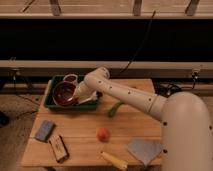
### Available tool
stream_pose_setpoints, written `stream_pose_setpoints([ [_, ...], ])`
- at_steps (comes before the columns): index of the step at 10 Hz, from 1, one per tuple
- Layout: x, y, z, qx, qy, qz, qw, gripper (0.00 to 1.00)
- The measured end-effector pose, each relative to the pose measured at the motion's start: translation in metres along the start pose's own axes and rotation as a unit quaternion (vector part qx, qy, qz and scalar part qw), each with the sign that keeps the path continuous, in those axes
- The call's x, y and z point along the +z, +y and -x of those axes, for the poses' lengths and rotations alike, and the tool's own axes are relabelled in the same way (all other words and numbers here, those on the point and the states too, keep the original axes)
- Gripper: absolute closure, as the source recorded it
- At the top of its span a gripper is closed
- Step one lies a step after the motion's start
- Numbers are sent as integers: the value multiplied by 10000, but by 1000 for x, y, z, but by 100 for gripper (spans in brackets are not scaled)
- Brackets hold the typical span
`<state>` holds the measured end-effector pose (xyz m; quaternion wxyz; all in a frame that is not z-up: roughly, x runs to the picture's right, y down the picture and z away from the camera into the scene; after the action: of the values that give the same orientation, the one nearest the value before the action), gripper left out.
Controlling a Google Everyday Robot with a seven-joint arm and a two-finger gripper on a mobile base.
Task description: Stack bowls into tray
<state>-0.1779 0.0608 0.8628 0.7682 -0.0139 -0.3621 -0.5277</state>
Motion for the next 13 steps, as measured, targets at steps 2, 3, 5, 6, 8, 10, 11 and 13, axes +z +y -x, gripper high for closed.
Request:
stream_pose_setpoints([
  [2,10,-10,3,-114,-67,28,9999,92],
  [3,17,-17,5,-198,-116,41,9997,92],
  [5,30,-28,8,-291,-181,62,9994,92],
  [6,37,-33,10,-313,-217,83,9992,91],
  [8,45,-33,10,-318,-245,119,9991,74],
  [10,44,-30,3,-250,-141,142,9995,53],
  [11,43,-29,-1,-219,-80,140,9996,42],
  [13,31,-29,-11,-151,82,68,9998,23],
])
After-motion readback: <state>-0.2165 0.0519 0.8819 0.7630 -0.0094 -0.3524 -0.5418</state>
